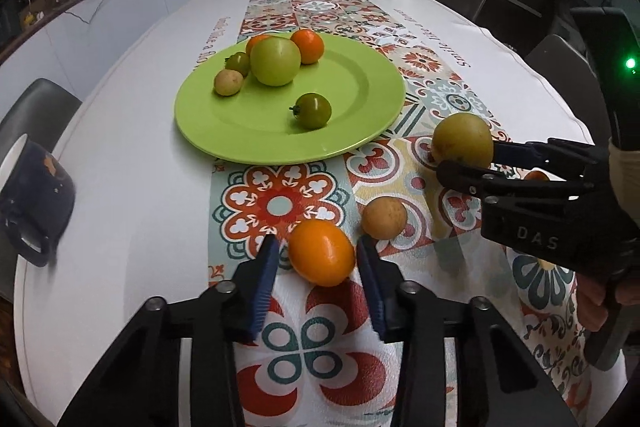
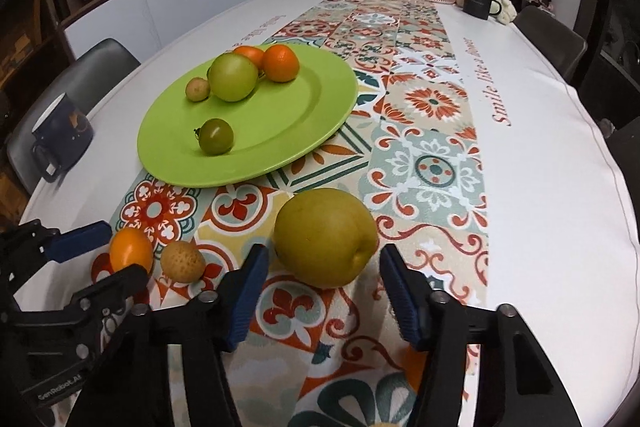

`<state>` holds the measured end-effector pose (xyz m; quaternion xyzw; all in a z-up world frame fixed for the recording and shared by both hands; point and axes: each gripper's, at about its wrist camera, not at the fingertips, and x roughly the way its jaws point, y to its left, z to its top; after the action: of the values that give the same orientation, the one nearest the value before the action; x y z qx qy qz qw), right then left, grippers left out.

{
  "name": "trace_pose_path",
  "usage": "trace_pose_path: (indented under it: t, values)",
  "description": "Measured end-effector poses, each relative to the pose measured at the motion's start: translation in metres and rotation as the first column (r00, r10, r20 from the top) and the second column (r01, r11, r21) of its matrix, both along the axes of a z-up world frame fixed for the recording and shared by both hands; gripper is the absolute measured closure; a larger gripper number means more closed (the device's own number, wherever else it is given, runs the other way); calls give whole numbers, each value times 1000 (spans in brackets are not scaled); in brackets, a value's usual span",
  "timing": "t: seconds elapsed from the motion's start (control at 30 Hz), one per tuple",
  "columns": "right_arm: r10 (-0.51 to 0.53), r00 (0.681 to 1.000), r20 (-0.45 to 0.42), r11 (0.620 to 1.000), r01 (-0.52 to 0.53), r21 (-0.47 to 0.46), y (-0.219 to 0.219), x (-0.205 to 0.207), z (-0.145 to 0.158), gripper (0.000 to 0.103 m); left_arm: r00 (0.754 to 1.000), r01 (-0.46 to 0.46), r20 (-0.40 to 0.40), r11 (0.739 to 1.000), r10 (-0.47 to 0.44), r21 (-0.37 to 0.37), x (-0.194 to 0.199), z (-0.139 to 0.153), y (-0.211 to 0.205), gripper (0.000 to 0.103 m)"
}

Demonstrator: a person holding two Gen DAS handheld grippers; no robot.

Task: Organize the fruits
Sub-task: 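Grasp the orange with the left tool while the right tool grasps the brown pear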

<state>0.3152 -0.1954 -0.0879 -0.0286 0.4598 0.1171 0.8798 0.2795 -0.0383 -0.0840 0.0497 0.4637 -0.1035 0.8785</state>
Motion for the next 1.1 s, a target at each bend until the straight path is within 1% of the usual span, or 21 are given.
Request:
trace_pose_path:
  t: [0.23, 0.5, 0.6, 0.83, 0.87, 0.93, 1.1]
  values:
    - [4, 1000, 16, 1000, -4, -4, 1, -3, 1, 52, 1000, 0, 7, 1000, 0, -6, -1, 0, 0, 68]
    - [8, 999, 40, 1000, -8, 15, 3, -12, 8, 54, 1000, -2, 27, 1000, 2, -8, -6, 8, 1, 68]
    - [6, 999, 35, 1000, -7, 20, 2, -11, 8, 54, 1000, -1, 31, 1000, 1, -7, -7, 10, 1, 68]
    - [13, 1000, 21, 1000, -13, 26, 2, -3, 8, 52, 999, -1, 32, 1000, 1, -9, -7, 10, 1, 68]
    - [16, 1000, 19, 1000, -17, 26, 2, -2, 8, 51, 999, 0, 32, 1000, 0, -8, -7, 10, 1, 68]
    - [22, 1000, 11, 999, -22, 28, 4, 3, 6, 45, 999, 1, 33, 1000, -1, -4, -7, 10, 1, 68]
    - [32, 999, 13, 999, -32, 30, 8, 15, 4, 46, 999, -8, 34, 1000, 8, 0, -3, 10, 3, 68]
